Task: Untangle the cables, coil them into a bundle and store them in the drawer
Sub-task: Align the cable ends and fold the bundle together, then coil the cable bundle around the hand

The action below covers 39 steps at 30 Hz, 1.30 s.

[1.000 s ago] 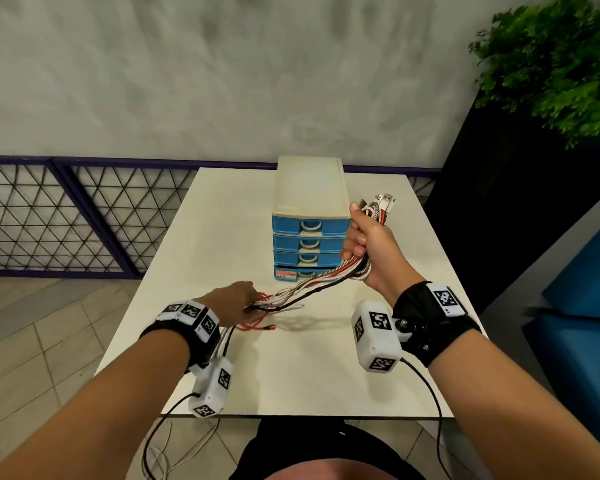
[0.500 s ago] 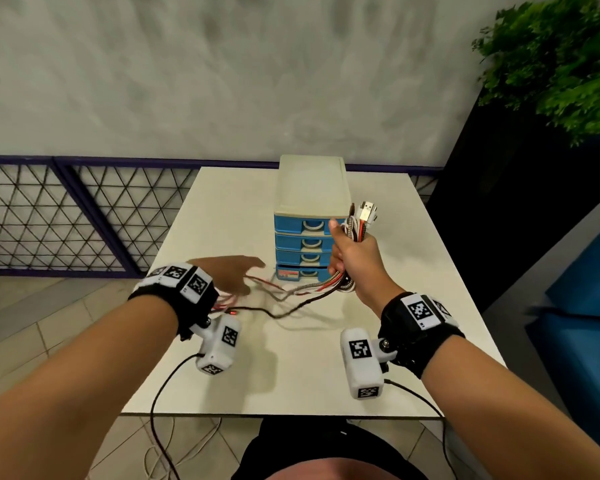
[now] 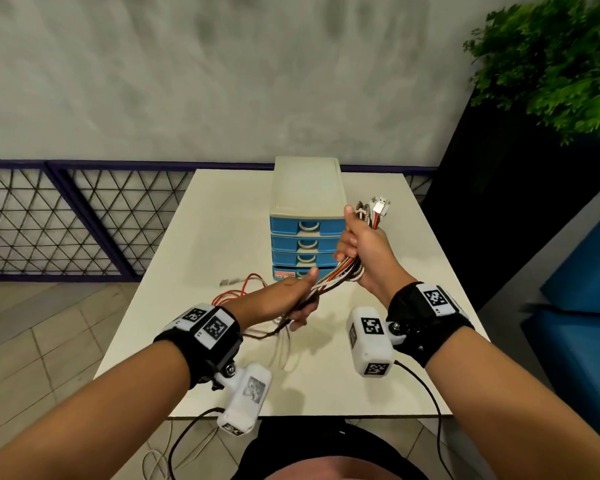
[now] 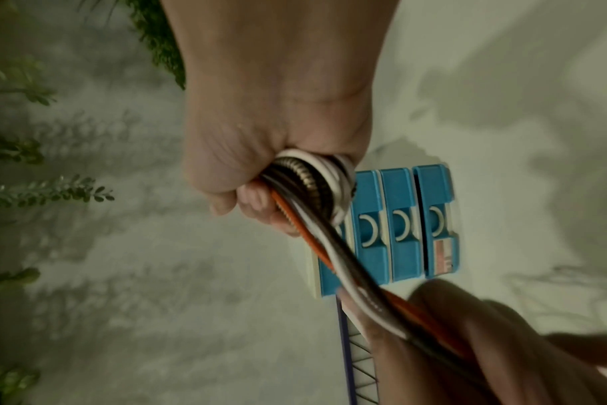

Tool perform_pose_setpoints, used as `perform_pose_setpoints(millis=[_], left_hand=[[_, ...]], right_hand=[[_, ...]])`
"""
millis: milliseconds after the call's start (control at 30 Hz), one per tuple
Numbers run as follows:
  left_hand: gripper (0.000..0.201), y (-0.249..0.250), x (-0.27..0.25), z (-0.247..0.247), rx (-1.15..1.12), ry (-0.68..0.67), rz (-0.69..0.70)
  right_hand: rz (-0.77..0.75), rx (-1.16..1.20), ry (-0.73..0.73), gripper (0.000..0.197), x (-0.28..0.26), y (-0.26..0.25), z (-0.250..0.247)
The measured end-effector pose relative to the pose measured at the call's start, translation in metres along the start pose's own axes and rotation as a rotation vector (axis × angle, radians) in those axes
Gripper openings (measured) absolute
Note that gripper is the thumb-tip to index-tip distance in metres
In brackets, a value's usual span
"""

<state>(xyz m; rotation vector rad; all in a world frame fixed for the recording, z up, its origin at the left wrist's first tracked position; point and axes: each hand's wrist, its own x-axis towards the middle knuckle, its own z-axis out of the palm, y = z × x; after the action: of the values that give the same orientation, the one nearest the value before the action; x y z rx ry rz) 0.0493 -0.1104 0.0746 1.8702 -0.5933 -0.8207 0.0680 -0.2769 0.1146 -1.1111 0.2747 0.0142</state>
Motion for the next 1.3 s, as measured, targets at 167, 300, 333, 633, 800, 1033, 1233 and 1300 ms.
perform_pose_setpoints(millis=[167,300,333,633,800,1033,1233,1300], left_hand=[[0.061,-0.012,-0.004,-0.01,-0.162,-0.031,-0.076],[0.051,-0.006,-0.003,-0.015,0.017,0.011,-0.138],[0.049,-0.003,-0.003,-0.017,0.097,0.048,-0.137],[0.03,0.003,0.005,-0.024,0.606,0.295,-0.119],[0.017,0.012,0.007,-0.022,0.663,0.447,0.033],[0.014,0.021,0.003,-0.02,0.641,0.549,0.233],[0.023,0.018,0.002,-0.023,0.706,0.519,0.306],[0.019,0.014,0.002,-0.023,0.694,0.506,0.329]], right_hand=[[0.013,0.1,0.014,0.034,0.006,-0.008,-0.011],[0.047,-0.03,-0.042,0.036,0.004,-0.007,-0.014],[0.072,-0.083,-0.062,0.035,0.003,-0.007,-0.014],[0.293,-0.399,-0.169,0.025,-0.006,-0.004,-0.012],[0.366,-0.538,-0.294,0.026,-0.008,0.0,-0.013],[0.555,-0.274,-0.503,0.031,-0.02,0.002,-0.006],[0.55,-0.211,-0.552,0.038,-0.024,0.01,-0.005],[0.56,-0.232,-0.531,0.032,-0.024,0.012,-0.005]])
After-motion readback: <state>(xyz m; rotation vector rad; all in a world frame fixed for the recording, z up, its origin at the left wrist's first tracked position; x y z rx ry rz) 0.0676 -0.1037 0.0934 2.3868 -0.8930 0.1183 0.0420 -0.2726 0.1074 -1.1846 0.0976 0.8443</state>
